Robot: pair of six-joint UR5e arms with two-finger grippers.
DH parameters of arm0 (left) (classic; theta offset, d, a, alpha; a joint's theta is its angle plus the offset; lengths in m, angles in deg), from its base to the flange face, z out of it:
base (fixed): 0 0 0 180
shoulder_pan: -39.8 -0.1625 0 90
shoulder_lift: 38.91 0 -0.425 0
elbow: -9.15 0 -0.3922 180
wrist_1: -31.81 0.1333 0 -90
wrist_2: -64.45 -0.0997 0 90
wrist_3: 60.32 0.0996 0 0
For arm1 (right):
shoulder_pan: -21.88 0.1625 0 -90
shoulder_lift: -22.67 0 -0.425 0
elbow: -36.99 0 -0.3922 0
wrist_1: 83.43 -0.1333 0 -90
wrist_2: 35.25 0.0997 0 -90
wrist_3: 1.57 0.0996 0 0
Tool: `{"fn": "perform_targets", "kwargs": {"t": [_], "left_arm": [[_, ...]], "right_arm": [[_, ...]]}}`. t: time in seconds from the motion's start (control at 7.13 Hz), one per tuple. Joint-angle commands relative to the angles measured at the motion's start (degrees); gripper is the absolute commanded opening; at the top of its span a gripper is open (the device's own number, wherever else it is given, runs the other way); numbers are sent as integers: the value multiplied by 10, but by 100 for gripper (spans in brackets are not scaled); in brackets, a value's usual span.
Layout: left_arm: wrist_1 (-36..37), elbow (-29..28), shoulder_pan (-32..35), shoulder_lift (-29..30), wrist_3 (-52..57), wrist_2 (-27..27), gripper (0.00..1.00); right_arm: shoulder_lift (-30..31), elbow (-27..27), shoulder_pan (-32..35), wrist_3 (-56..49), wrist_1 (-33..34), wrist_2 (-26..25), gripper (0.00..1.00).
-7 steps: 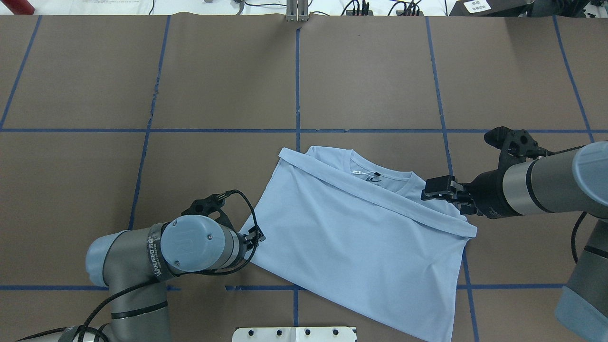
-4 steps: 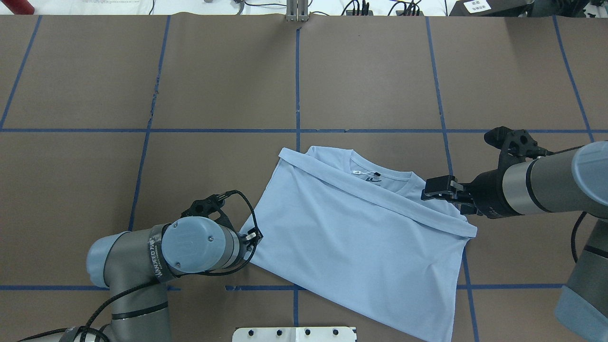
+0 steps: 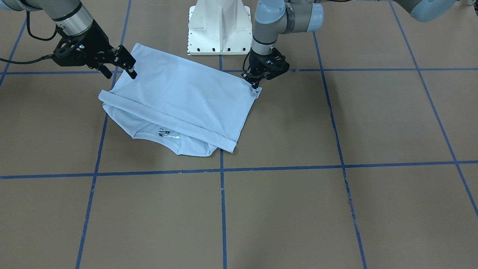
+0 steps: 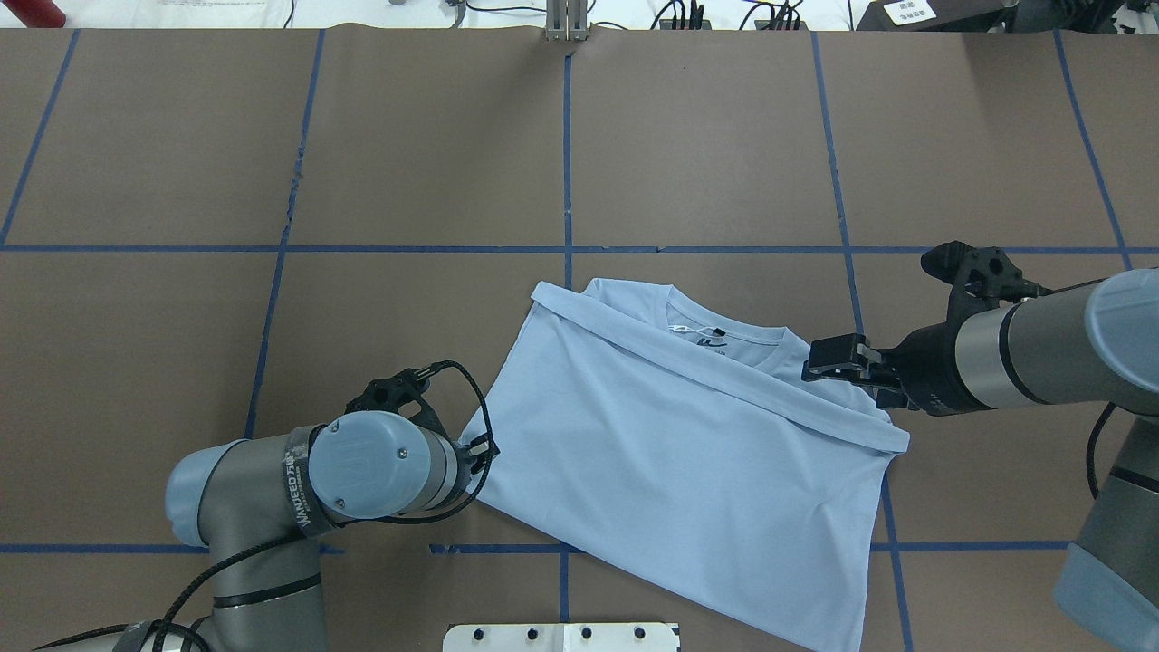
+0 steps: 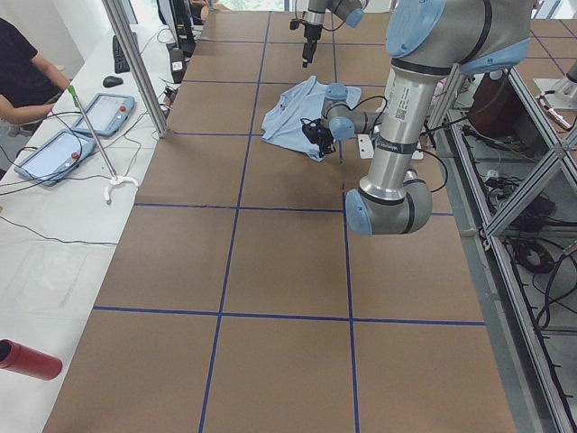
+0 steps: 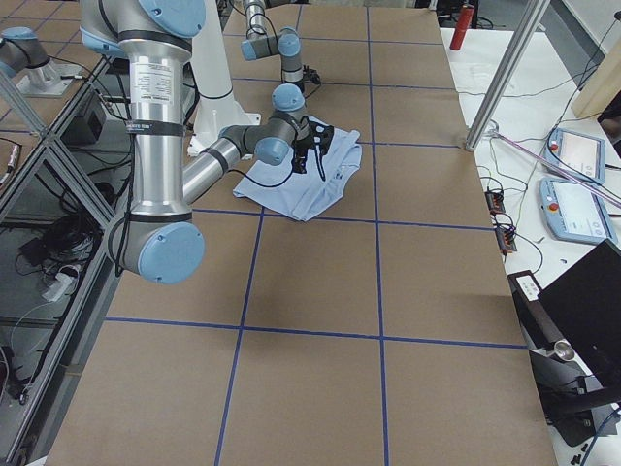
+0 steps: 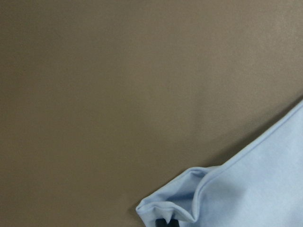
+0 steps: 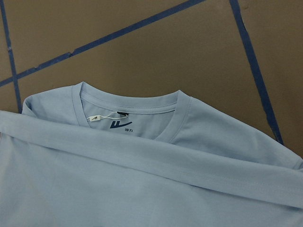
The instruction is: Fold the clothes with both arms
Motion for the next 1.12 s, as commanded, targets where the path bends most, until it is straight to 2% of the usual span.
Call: {"fn": "perform_targets", "kwargs": {"t": [0.0, 0.42, 0.56, 0.7, 0.98], "left_arm": [[23, 6, 13, 5, 4, 1, 0], [22, -3, 67, 10, 8, 1, 0], [21, -27, 93, 33, 25, 2, 0], [13, -77, 129, 67, 57, 2, 0], [-78, -209, 201, 115, 117, 2, 0]], "right_arm": [[0, 1, 1, 0, 1, 0, 100], [0, 2, 1, 1, 1, 1, 100], [0, 2, 1, 1, 1, 1, 100], [0, 8, 1, 1, 0, 1, 100], [-1, 9, 1, 1, -1, 0, 100]]}}
